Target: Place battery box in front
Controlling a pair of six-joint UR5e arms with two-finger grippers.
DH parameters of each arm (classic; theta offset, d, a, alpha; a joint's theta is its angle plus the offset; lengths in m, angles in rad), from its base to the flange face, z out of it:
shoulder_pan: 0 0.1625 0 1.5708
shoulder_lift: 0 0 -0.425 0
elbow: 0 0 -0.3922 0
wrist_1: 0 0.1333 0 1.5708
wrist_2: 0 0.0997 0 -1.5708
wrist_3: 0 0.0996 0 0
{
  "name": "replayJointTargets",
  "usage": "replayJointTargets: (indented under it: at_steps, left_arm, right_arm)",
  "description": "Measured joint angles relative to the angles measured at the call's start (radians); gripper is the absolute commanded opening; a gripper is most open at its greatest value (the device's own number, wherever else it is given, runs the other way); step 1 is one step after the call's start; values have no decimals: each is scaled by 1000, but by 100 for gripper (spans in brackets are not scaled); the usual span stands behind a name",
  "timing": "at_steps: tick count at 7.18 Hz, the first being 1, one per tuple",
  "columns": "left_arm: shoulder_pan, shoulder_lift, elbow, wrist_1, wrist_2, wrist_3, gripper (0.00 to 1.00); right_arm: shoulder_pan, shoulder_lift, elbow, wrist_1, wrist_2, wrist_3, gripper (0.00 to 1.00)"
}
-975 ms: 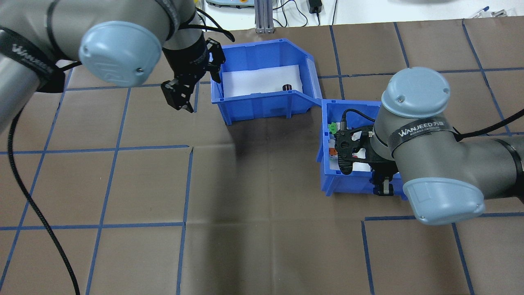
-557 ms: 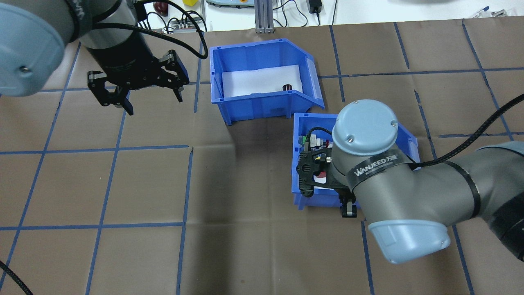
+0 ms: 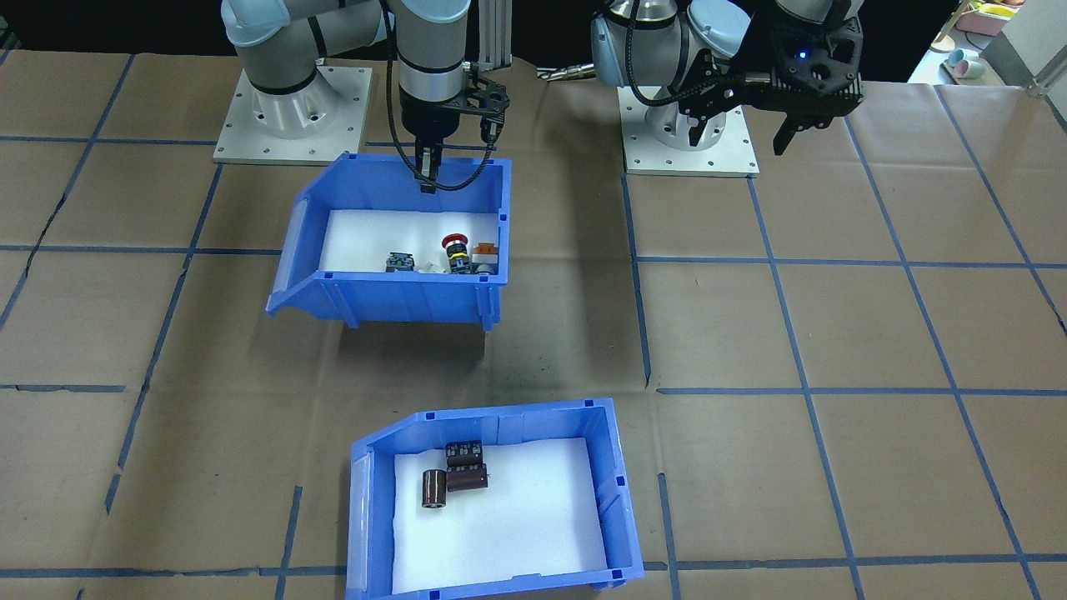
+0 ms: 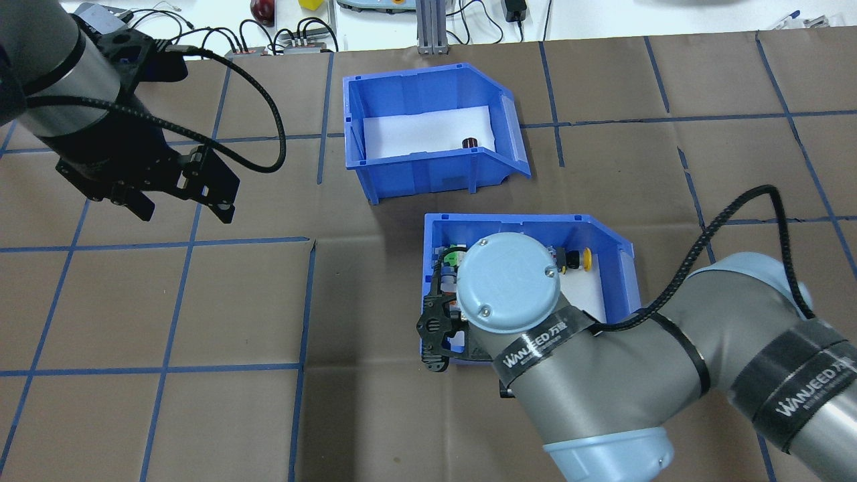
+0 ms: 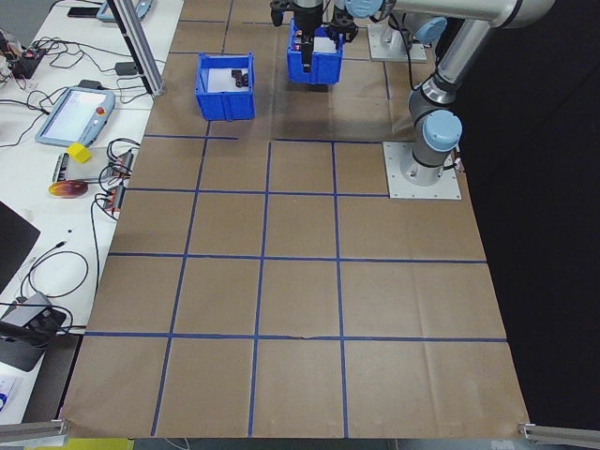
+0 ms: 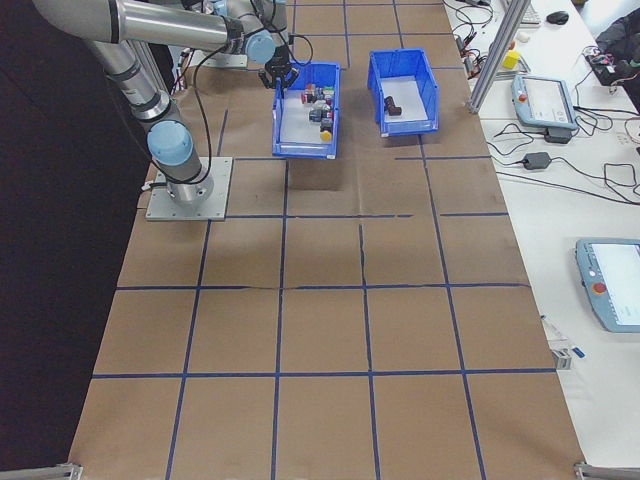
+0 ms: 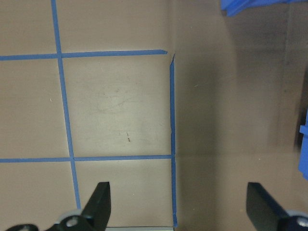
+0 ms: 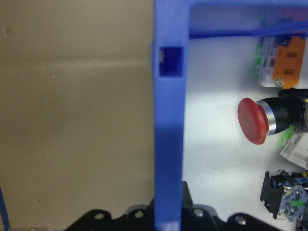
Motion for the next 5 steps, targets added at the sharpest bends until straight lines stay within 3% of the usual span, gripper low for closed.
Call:
replayJointTargets:
  at_steps: [2,4,5]
  left_arm:
    - [4,20,-30,8,6,18,99]
    - [-8,14,-37,25,0,11,99]
    - [-26,12,-44,31,-2,33,99]
  right_arm:
    - [49,83,-1,-78,-6,25,9]
    - [57,109,0,-88,-7,29,13]
    - [58,117,1,-88,-6,30,64]
